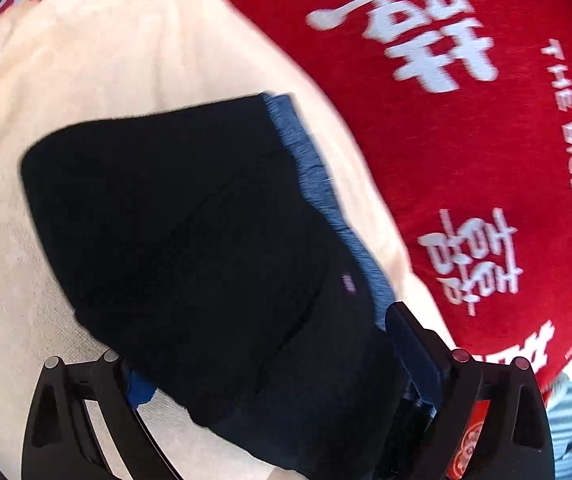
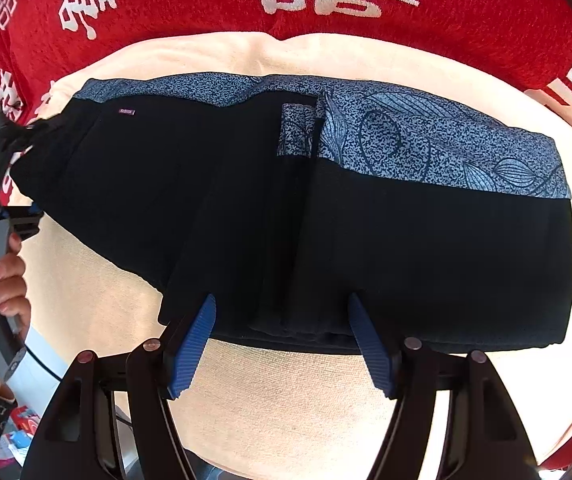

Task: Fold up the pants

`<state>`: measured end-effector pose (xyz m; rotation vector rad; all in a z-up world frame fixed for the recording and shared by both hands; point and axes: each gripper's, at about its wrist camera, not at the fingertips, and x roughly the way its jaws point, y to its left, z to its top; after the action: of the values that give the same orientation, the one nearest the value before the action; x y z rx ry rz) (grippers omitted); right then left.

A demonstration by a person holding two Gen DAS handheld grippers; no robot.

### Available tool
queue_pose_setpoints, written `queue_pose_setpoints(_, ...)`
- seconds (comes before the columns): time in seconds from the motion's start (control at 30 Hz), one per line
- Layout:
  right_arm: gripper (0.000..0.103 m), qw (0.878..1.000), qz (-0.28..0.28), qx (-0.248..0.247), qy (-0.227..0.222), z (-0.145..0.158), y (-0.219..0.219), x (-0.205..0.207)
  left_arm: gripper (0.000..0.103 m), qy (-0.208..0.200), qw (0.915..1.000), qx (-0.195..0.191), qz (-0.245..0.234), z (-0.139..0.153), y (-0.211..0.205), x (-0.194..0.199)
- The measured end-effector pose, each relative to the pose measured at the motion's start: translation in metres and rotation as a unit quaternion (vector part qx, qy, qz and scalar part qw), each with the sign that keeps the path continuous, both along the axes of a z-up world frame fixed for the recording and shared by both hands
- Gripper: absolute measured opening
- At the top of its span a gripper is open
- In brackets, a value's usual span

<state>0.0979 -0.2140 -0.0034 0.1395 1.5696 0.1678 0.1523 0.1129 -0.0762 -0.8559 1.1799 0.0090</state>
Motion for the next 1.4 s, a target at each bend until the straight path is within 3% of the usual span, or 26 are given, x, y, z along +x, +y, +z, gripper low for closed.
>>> queue_pose_setpoints(0.1,0.073,1.000,0.009,0.003,0.003,0.004,-0.001,0.002,0.073,0.021,0.9990,0.040,-0.003,0.004,-0.002,0.003)
queue_pose_setpoints(0.17,0.073,1.000,0.007,0.005,0.007,0.009,-0.002,0.005,0.043,0.045,0.9936,0.099,-0.027,0.008,-0.008,0.005)
queue_pose_setpoints(0.27,0.073,1.000,-0.013,0.016,0.004,0.027,-0.008,0.015,0.035,0.047,0.9865,0.146,-0.058,0.016,-0.015,0.005)
queue_pose_setpoints(0.43,0.075,0.997,-0.025,0.070,-0.001,0.060,-0.006,0.062,0.035,0.027,0.9617,0.238,-0.134,0.038,-0.046,0.005)
queue_pose_setpoints(0.57,0.080,0.992,-0.001,0.123,0.020,0.068,0.029,0.116,0.035,0.015,0.9488,0.269,-0.164,0.047,-0.059,0.004)
queue_pose_setpoints(0.7,0.081,0.986,0.045,0.144,0.071,0.057,0.088,0.158,0.035,0.005,0.9397,0.288,-0.185,0.049,-0.064,0.001)
queue_pose_setpoints(0.9,0.082,0.973,0.137,0.134,0.126,0.040,0.191,0.195,0.035,-0.007,0.9278,0.311,-0.206,0.044,-0.065,-0.004)
queue_pose_setpoints(1.07,0.084,0.953,0.206,0.113,0.189,0.021,0.259,0.200,0.035,-0.028,0.8968,0.370,-0.240,0.045,-0.085,-0.012)
queue_pose_setpoints(1.3,0.084,0.925,0.287,0.042,0.247,-0.017,0.312,0.182,0.035,-0.036,0.8799,0.400,-0.253,0.050,-0.096,-0.015)
queue_pose_setpoints(1.33,0.081,0.923,0.289,0.041,0.249,-0.020,0.312,0.182,0.035,-0.037,0.8779,0.404,-0.255,0.051,-0.098,-0.016)
queue_pose_setpoints(1.4,0.035,0.927,0.289,0.050,0.235,-0.014,0.304,0.183,0.035,-0.031,0.8795,0.399,-0.257,0.052,-0.099,-0.015)
